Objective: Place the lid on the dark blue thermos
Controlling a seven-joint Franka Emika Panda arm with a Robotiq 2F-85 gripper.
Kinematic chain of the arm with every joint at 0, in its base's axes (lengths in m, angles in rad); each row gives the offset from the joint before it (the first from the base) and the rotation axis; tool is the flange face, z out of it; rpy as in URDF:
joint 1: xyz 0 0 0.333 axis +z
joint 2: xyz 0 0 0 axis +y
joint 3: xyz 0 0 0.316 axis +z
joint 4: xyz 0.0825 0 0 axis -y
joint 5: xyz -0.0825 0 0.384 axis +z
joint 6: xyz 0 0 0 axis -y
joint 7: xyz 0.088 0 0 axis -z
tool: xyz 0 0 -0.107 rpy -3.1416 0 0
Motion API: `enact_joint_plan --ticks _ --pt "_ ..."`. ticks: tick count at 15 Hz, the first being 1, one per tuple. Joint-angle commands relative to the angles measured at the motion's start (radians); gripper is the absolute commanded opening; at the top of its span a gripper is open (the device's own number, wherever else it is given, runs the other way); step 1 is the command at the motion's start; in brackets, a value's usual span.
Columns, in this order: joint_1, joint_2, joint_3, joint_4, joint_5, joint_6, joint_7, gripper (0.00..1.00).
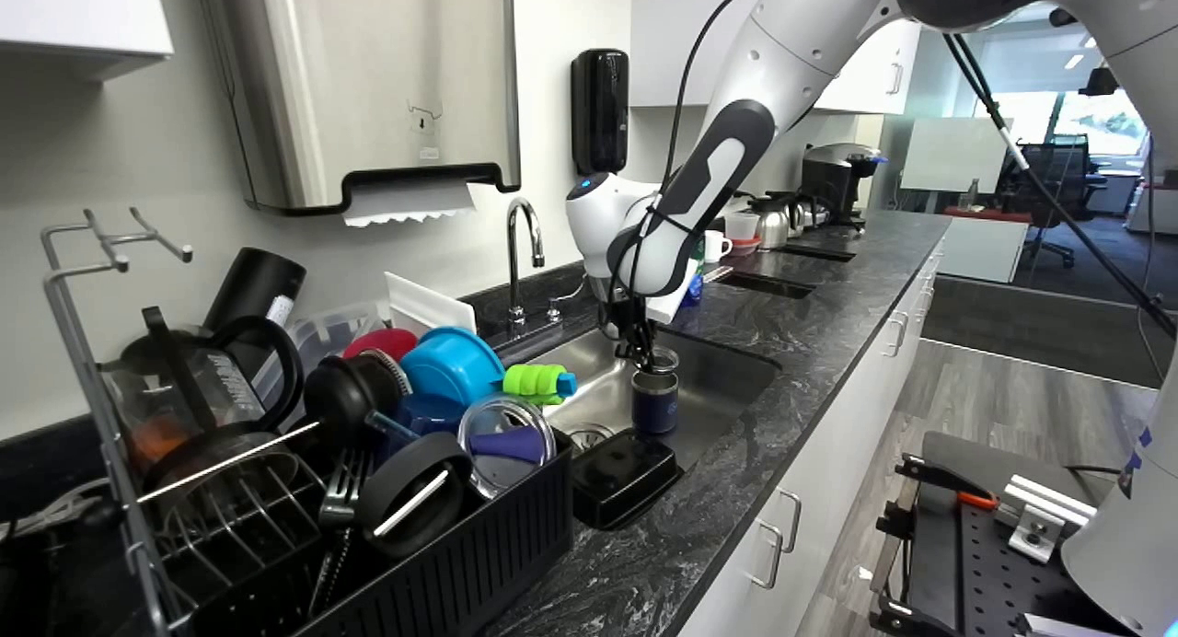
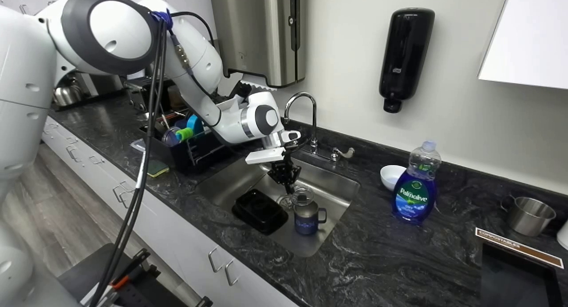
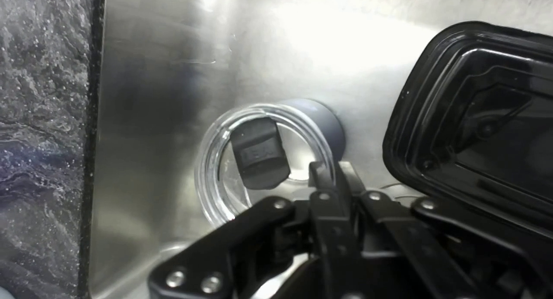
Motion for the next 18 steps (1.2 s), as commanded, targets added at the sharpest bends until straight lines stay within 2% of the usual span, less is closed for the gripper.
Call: enact_joint_plan --ticks 1,18 --pt "-0.003 0.037 -0.01 0.046 0.006 -0.006 -0.006 0.02" --pt "-0.007 0.131 -0.021 0.118 0.016 -0.009 -0.017 0.02"
